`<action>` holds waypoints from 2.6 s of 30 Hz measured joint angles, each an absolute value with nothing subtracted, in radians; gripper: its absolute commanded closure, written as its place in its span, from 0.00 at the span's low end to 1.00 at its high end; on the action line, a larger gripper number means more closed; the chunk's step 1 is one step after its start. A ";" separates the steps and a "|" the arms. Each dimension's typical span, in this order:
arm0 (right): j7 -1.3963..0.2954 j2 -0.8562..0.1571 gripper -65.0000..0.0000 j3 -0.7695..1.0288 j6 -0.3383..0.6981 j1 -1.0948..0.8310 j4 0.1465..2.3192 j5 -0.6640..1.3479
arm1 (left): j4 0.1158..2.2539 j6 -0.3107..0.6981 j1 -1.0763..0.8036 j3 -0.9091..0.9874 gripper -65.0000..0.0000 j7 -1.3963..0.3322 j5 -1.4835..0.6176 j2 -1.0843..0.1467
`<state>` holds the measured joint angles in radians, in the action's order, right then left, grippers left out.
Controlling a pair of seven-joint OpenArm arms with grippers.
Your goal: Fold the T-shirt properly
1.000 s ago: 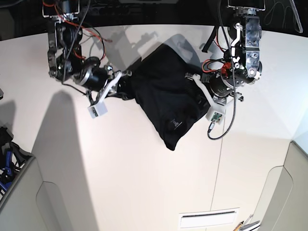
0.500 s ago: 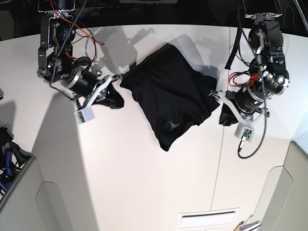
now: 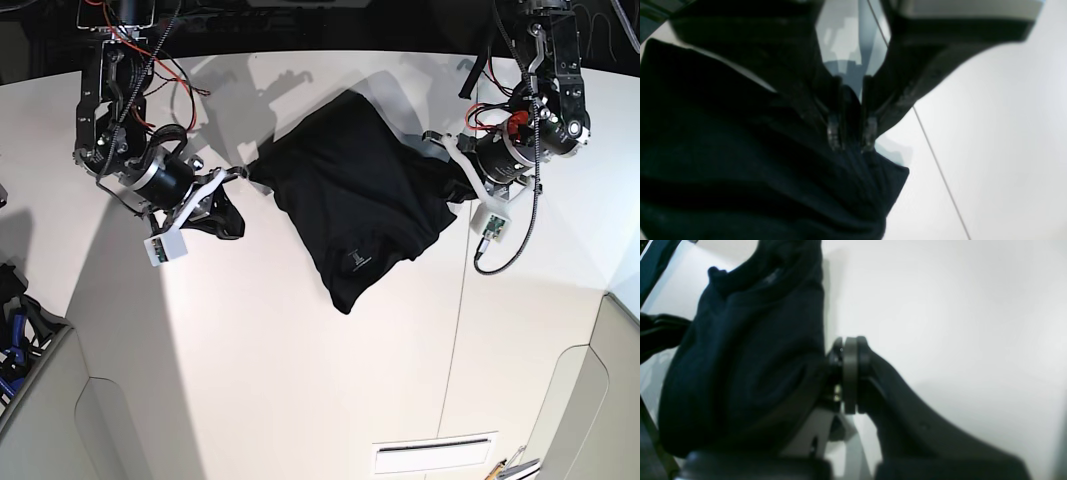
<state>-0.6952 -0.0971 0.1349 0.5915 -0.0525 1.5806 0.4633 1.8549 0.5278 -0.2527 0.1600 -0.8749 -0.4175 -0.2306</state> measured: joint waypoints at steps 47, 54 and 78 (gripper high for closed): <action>-0.979 -0.121 1.00 0.200 0.592 -0.169 1.815 0.610 | 1.848 0.495 -0.162 0.259 0.86 -0.840 -0.395 -0.267; -1.040 -0.238 1.00 0.286 0.590 -0.264 1.820 0.773 | 2.007 0.529 -0.384 0.442 0.86 -0.899 -0.509 -0.274; -1.159 -0.623 1.00 -0.068 0.595 -0.651 1.781 1.044 | 1.988 0.530 -1.102 0.561 0.86 -0.804 -0.547 -0.273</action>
